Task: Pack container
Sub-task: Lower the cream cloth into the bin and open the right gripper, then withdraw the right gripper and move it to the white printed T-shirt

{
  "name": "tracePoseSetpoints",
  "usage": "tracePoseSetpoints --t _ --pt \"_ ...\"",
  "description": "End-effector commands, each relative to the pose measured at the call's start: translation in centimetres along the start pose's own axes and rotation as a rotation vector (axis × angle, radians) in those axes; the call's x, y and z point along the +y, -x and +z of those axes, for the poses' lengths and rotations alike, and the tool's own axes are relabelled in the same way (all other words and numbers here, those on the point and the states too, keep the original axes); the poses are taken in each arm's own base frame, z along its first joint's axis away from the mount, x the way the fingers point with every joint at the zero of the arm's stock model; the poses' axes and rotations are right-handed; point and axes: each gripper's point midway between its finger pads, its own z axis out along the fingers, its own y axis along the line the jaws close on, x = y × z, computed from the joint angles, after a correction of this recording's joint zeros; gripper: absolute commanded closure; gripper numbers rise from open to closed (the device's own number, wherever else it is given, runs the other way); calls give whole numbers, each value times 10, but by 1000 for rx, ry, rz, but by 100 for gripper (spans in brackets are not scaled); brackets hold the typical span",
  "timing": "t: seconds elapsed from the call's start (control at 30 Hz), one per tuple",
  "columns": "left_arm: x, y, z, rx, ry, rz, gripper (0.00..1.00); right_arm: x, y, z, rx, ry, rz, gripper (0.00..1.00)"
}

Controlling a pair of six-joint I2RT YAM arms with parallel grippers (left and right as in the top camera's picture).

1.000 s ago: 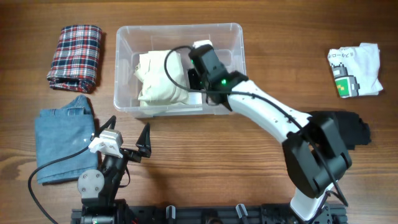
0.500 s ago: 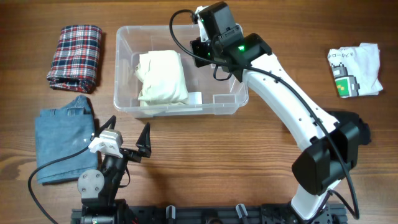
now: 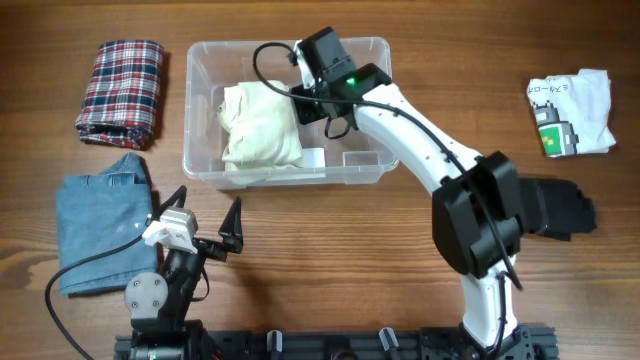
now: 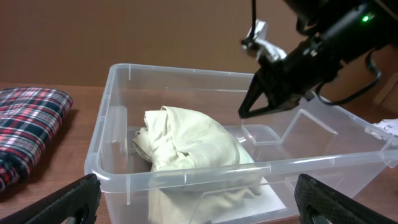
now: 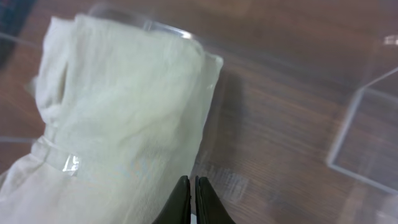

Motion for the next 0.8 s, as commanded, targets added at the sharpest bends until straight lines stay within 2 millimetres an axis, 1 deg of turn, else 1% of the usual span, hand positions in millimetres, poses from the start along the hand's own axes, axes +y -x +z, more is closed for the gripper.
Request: tracePoseSetpoints --t 0.0,0.13,0.23,0.3,0.33,0.43,0.5,0.57,0.77 --pt "3 -1 0 -2 14 11 0 4 -14 23 49 16 24 96" --pt "3 -1 0 -2 14 11 0 5 -27 36 89 10 21 96" --pt "3 -1 0 -2 14 11 0 9 -34 41 109 11 14 96" --pt "3 -1 0 -2 14 11 0 12 -35 41 110 14 11 96" --pt "3 -1 0 -2 14 11 0 15 -35 41 110 19 9 96" --pt "3 -1 0 -2 14 11 0 36 -39 41 125 107 -1 96" --pt "3 -1 0 -2 14 11 0 48 -39 39 129 164 -3 96" --pt "3 -1 0 -2 14 11 0 53 -38 39 125 192 -5 96" --pt "3 -1 0 -2 14 11 0 53 -33 37 112 185 42 96"
